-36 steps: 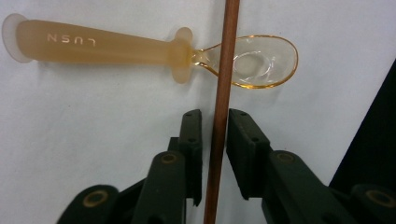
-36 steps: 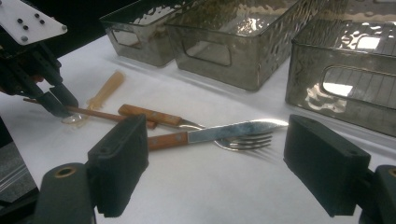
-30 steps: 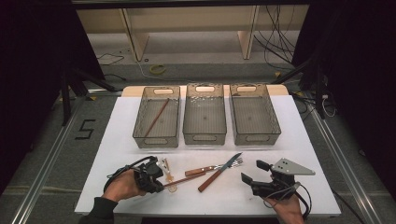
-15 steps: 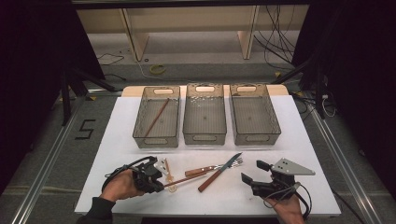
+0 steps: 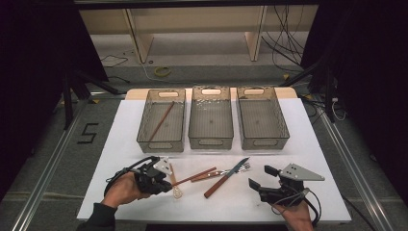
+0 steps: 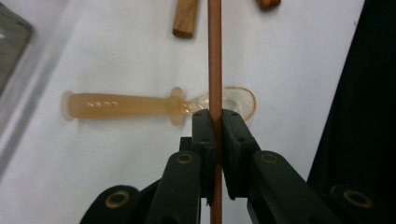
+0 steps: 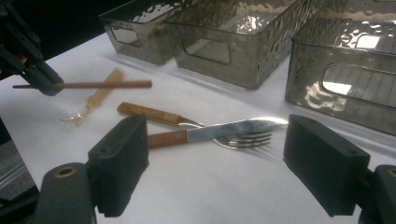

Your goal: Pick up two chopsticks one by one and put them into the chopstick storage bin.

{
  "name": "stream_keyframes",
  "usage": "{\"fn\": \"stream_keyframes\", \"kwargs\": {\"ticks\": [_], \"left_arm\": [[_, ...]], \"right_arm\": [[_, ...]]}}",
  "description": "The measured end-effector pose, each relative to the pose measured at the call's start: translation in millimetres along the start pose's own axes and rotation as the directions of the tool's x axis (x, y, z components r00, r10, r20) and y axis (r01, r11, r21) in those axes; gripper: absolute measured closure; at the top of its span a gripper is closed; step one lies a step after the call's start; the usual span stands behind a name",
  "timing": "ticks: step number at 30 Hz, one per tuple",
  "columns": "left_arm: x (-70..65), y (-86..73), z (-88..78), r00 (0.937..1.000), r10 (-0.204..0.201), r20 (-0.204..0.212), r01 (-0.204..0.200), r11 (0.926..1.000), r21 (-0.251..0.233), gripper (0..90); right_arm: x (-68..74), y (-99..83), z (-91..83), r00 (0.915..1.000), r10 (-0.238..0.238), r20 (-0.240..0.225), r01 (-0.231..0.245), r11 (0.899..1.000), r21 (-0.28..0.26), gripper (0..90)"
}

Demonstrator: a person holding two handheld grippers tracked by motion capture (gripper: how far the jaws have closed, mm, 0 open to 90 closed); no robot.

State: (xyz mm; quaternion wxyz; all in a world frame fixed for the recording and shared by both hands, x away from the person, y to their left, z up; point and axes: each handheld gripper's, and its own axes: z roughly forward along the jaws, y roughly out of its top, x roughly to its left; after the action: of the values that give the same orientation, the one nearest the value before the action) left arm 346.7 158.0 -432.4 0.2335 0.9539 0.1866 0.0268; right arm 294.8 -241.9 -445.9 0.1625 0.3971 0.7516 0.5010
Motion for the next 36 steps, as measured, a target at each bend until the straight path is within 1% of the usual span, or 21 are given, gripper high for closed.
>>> {"fn": "stream_keyframes", "kwargs": {"ticks": [2, 5, 11, 12, 14, 15, 16, 18, 20, 22, 23, 25, 27, 30, 32, 33, 34, 35, 36], "left_arm": [[1.3, 0.6, -2.2, 0.9998, -0.018, -0.012, 0.018, 0.9994, -0.029, 84.3], [4.4, 1.6, -5.8, 0.9979, -0.053, -0.037, 0.051, 0.9963, -0.069, 84.3], [9.8, 4.4, -12.8, 0.9937, -0.096, -0.057, 0.089, 0.9893, -0.116, 84.3], [11.5, 4.7, -13.9, 0.9920, -0.111, -0.061, 0.103, 0.9866, -0.127, 84.3], [15.4, 5.4, -14.9, 0.9911, -0.121, -0.057, 0.112, 0.9846, -0.134, 84.3], [17.9, 5.4, -16.2, 0.9900, -0.126, -0.063, 0.117, 0.9833, -0.140, 84.3], [20.0, 5.4, -17.4, 0.9878, -0.142, -0.065, 0.131, 0.9802, -0.149, 84.3], [23.9, 5.5, -20.2, 0.9863, -0.148, -0.072, 0.135, 0.9784, -0.156, 84.3], [29.1, 6.1, -23.2, 0.9820, -0.171, -0.081, 0.155, 0.9726, -0.173, 84.3], [35.4, 7.1, -26.3, 0.9777, -0.193, -0.084, 0.173, 0.9654, -0.195, 84.3], [38.3, 7.7, -27.4, 0.9748, -0.203, -0.093, 0.180, 0.9614, -0.208, 84.3], [44.1, 8.8, -30.1, 0.9709, -0.218, -0.098, 0.193, 0.9563, -0.220, 84.3], [49.1, 10.3, -32.4, 0.9650, -0.239, -0.109, 0.207, 0.9480, -0.242, 84.3], [56.9, 12.2, -36.4, 0.9631, -0.246, -0.110, 0.210, 0.9409, -0.266, 84.3], [63.2, 13.5, -38.9, 0.9569, -0.264, -0.122, 0.222, 0.9345, -0.278, 84.3], [66.6, 14.1, -40.5, 0.9548, -0.268, -0.129, 0.224, 0.9327, -0.283, 84.3], [70.0, 14.5, -42.3, 0.9526, -0.273, -0.133, 0.226, 0.9296, -0.291, 84.2], [73.0, 15.1, -43.8, 0.9494, -0.283, -0.136, 0.232, 0.9250, -0.301, 84.2], [76.3, 15.7, -45.9, 0.9462, -0.290, -0.143, 0.237, 0.9221, -0.306, 84.3]], "right_arm": [[0.2, -0.1, 0.1, 1.0000, 0.001, 0.001, -0.001, 1.000, 0.000, 23.1], [0.1, -0.1, 0.1, 1.0000, 0.000, 0.001, 0.000, 1.000, 0.000, 23.1], [-0.3, -0.4, 0.3, 1.0000, 0.007, 0.004, -0.007, 1.000, 0.000, 23.1], [-0.3, -0.5, 0.3, 0.9999, 0.009, 0.004, -0.009, 1.000, 0.001, 23.1], [-0.3, -0.6, 0.4, 1.0000, 0.006, 0.006, -0.006, 1.000, 0.002, 23.1], [-0.3, -0.5, 0.3, 0.9999, 0.008, 0.007, -0.008, 1.000, 0.001, 23.1], [-0.5, -0.6, 0.3, 0.9999, 0.010, 0.007, -0.010, 1.000, -0.001, 23.1], [-0.7, -0.6, 0.1, 0.9999, 0.011, 0.008, -0.011, 1.000, 0.002, 23.1], [-0.5, -0.6, -0.2, 0.9999, 0.012, 0.008, -0.012, 1.000, 0.000, 23.1], [-0.6, -0.8, 0.1, 0.9999, 0.013, 0.009, -0.013, 1.000, 0.003, 23.1], [-0.7, -0.8, 0.4, 0.9999, 0.011, 0.009, -0.011, 1.000, 0.003, 23.1], [-0.7, -0.8, 0.5, 0.9999, 0.011, 0.009, -0.011, 1.000, 0.003, 23.1], [-0.8, -0.8, 0.2, 0.9999, 0.013, 0.009, -0.013, 1.000, 0.001, 23.1], [-1.1, -0.9, 0.1, 0.9998, 0.016, 0.009, -0.016, 1.000, 0.001, 23.1], [-0.8, -0.9, -0.1, 0.9999, 0.013, 0.007, -0.013, 1.000, 0.000, 23.1], [-0.8, -0.8, -0.1, 0.9999, 0.013, 0.007, -0.013, 1.000, 0.000, 23.1], [-0.8, -0.8, -0.1, 0.9999, 0.014, 0.006, -0.014, 1.000, 0.000, 23.1], [-0.8, -0.8, -0.2, 0.9999, 0.014, 0.007, -0.014, 1.000, -0.001, 23.1], [-0.9, -0.8, -0.3, 0.9999, 0.014, 0.007, -0.014, 1.000, -0.001, 23.1]]}}
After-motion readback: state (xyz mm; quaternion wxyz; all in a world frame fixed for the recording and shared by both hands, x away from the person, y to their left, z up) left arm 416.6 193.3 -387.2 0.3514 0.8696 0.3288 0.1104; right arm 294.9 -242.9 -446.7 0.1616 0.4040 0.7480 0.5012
